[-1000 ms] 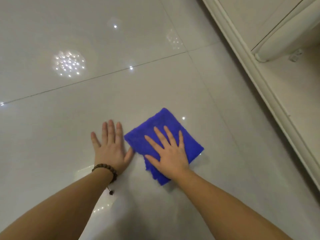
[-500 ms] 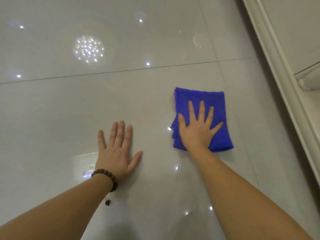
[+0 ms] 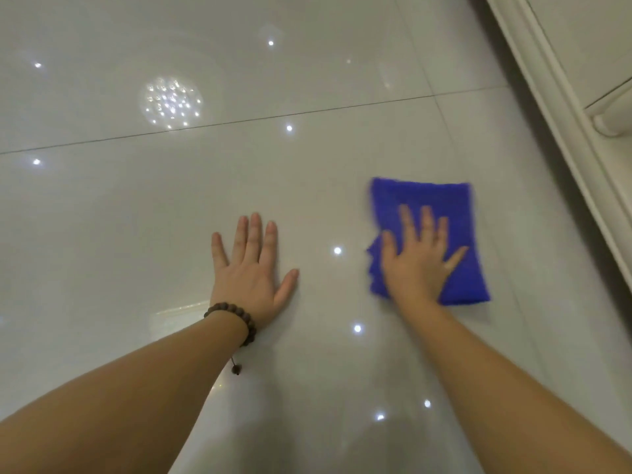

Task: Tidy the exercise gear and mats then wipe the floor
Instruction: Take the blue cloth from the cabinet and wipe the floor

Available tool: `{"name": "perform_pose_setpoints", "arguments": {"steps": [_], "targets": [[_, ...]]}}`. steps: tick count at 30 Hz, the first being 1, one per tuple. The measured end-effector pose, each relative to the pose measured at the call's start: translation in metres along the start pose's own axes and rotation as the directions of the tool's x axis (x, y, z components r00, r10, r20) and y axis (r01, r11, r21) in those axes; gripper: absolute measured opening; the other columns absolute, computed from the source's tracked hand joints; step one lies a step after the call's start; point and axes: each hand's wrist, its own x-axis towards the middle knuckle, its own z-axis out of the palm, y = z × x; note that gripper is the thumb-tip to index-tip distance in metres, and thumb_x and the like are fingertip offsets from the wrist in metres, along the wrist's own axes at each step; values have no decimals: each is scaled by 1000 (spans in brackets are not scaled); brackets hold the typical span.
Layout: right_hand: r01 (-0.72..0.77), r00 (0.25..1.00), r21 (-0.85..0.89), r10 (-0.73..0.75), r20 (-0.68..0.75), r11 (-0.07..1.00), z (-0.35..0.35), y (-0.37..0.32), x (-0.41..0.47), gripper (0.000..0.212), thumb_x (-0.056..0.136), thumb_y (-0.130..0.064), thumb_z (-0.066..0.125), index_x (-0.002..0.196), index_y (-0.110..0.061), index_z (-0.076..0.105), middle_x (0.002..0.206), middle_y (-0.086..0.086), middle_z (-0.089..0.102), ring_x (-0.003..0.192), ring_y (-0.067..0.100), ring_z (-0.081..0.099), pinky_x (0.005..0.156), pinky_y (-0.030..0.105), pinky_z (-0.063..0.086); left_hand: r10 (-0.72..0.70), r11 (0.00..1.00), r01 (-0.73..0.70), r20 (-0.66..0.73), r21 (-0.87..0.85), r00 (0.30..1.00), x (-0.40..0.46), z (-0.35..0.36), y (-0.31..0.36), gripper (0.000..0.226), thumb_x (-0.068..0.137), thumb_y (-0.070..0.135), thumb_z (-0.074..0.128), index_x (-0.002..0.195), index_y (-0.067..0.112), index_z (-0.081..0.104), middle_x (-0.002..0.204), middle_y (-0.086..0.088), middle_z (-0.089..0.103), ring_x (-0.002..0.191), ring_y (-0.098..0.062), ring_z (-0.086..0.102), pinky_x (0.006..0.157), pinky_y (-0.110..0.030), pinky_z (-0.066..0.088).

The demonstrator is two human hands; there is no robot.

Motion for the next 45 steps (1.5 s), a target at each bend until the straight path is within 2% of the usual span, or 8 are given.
{"name": "perform_pose_setpoints", "arguments": {"steps": [5,9,13,20,30,37,42,45], "targets": [[550,834,-62,-543,99,833,7,-6,-47,55,90,-56,32,143,-41,33,153,-4,34,142,24,28,112,63,12,6,1000,-6,19,-9,1000,-2,-2,-2,83,85,66,0,152,18,-12,160,-9,-15,147,-25,-17,115,-58,-8],[-3,999,-47,6,53,999,-21,117,-27,61,88,-62,26,146,-40,28,156,-3,26,144,21,20,112,63,11,21,1000,-21,8,-4,1000,-3,-1,-3,82,88,65,4,152,17,-13,160,-9,-18,146,-25,-19,115,-59,-8],[-368,928,33,364,77,929,-27,87,-50,57,96,-57,29,149,-40,19,160,-5,12,147,21,5,113,62,3,38,999,-38,19,-26,999,-5,-2,-7,81,90,62,15,153,17,-10,160,-9,-16,147,-25,-18,114,-59,-9],[473,876,-85,-458,152,877,4,-64,-141,62,86,-67,27,139,-40,42,148,-4,42,135,26,38,105,59,26,27,865,-13,20,-501,999,-18,-26,-34,81,80,45,26,154,18,7,162,-5,2,149,-16,-4,118,-40,-10],[94,970,-59,-78,231,994,-11,-74,-110,84,72,-84,11,148,-47,7,161,-5,-1,146,27,-4,109,66,10,-727,685,723,-38,-86,685,-141,-9,-257,96,89,70,21,151,2,-4,160,-19,-7,147,-30,-13,115,-61,-3],[952,304,-16,-937,172,306,41,-203,-190,59,86,-67,34,142,-48,32,154,-7,29,144,26,21,109,66,13,-787,607,786,48,-116,615,-137,5,-302,104,82,78,11,152,3,-6,160,-18,-6,148,-29,-10,114,-63,0],[366,915,-8,-358,188,931,31,-246,-70,59,90,-70,25,145,-51,18,159,-7,12,146,23,5,110,66,3,-780,619,772,4,-140,626,-134,7,-303,102,82,77,6,151,3,-7,160,-17,-8,147,-30,-13,113,-63,-4],[314,930,28,-314,192,949,44,-354,-109,59,93,-63,25,148,-46,15,160,-6,5,146,26,-2,110,66,-1,-781,613,773,20,-165,624,-132,8,-302,101,83,76,9,151,4,-7,160,-17,-8,147,-30,-14,113,-62,-6]]}}
